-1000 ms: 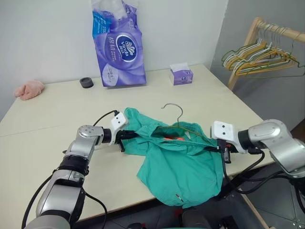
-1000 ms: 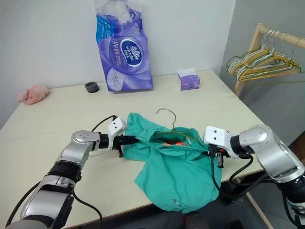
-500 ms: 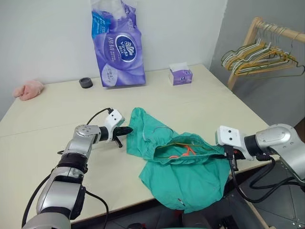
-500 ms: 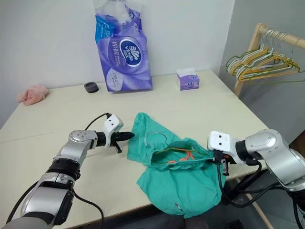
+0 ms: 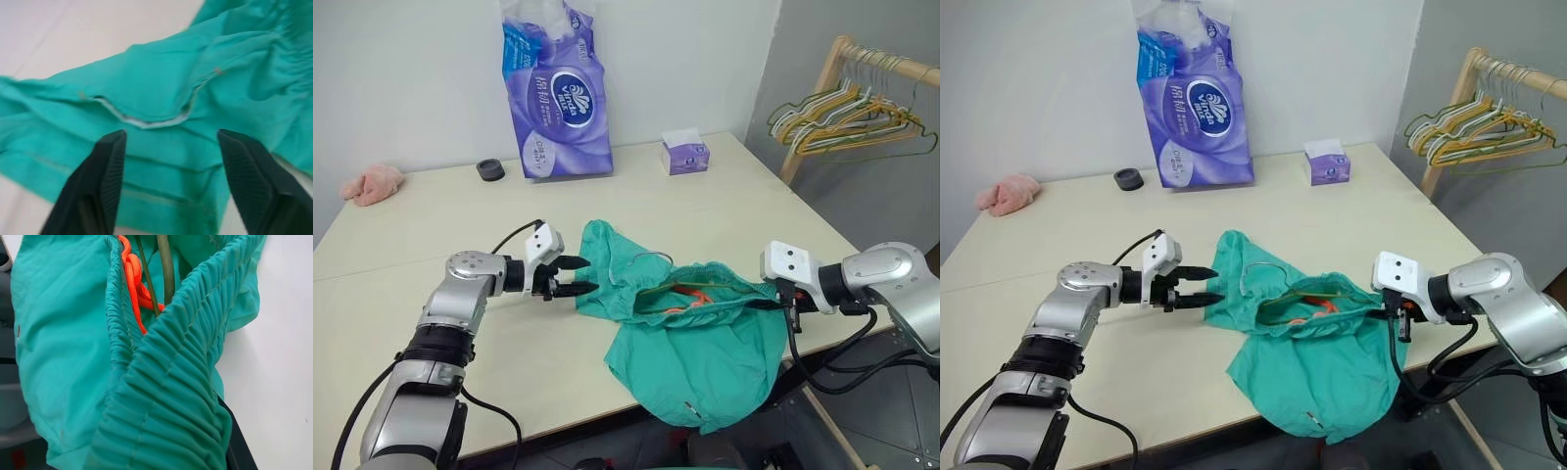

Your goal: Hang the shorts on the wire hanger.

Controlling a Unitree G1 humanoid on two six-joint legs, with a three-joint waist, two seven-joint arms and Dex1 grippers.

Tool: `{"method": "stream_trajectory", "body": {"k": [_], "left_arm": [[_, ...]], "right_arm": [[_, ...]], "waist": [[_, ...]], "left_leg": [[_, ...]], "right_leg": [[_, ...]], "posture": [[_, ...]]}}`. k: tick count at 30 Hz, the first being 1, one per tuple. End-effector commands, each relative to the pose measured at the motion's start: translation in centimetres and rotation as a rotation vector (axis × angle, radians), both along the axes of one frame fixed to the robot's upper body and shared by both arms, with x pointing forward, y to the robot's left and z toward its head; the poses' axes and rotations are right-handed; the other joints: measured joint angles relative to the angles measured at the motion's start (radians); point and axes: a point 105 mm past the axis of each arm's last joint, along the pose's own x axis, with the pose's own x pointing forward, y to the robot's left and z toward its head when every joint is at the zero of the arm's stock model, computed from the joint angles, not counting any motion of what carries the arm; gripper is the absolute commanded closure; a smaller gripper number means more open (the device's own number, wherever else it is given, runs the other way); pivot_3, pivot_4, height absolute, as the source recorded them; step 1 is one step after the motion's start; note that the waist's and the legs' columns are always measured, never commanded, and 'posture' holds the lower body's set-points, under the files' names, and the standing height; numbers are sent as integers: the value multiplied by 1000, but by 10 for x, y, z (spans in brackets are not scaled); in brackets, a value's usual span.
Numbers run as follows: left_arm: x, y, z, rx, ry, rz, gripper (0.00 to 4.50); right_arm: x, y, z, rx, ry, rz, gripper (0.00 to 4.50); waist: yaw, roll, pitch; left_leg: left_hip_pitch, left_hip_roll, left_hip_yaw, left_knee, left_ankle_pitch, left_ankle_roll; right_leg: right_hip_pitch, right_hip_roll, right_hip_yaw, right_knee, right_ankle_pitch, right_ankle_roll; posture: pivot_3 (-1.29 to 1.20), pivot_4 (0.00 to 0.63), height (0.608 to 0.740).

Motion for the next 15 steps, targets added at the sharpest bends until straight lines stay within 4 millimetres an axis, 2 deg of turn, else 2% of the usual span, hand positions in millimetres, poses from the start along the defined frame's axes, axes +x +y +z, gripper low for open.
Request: {"method": "stream_trajectory", "body": {"k": [1, 6, 11, 15], "left_arm": [[-1, -12, 11, 33, -80, -81, 11], [4, -29, 12, 43, -98, -130, 11], [23, -18, 23, 47, -169, -46, 11], [34, 3, 54, 3, -223, 39, 11]], "right_arm": [[0, 4, 12, 13, -43, 26, 4500], [-1, 6, 11, 21, -39, 29, 4500], [-4, 7, 13, 114, 38, -44, 4500], [-7, 3, 13, 223, 150, -190, 4500]], "waist": [[-1, 0, 0], [1, 0, 0], [-5, 0, 0], [-7, 0, 0]], "left_leg": [[0, 0, 0, 0, 0, 0], [0, 0, 0, 0, 0, 0], [0, 0, 0, 0, 0, 0], [-1, 0, 0, 0, 0, 0]], "right_leg": [[0, 0, 0, 0, 0, 0], [0, 0, 0, 0, 0, 0], [0, 1, 0, 0, 0, 0], [-1, 1, 0, 0, 0, 0]], "posture": [[-262, 0, 740], [-276, 0, 740], [-286, 0, 740], [-292, 0, 740]]}}
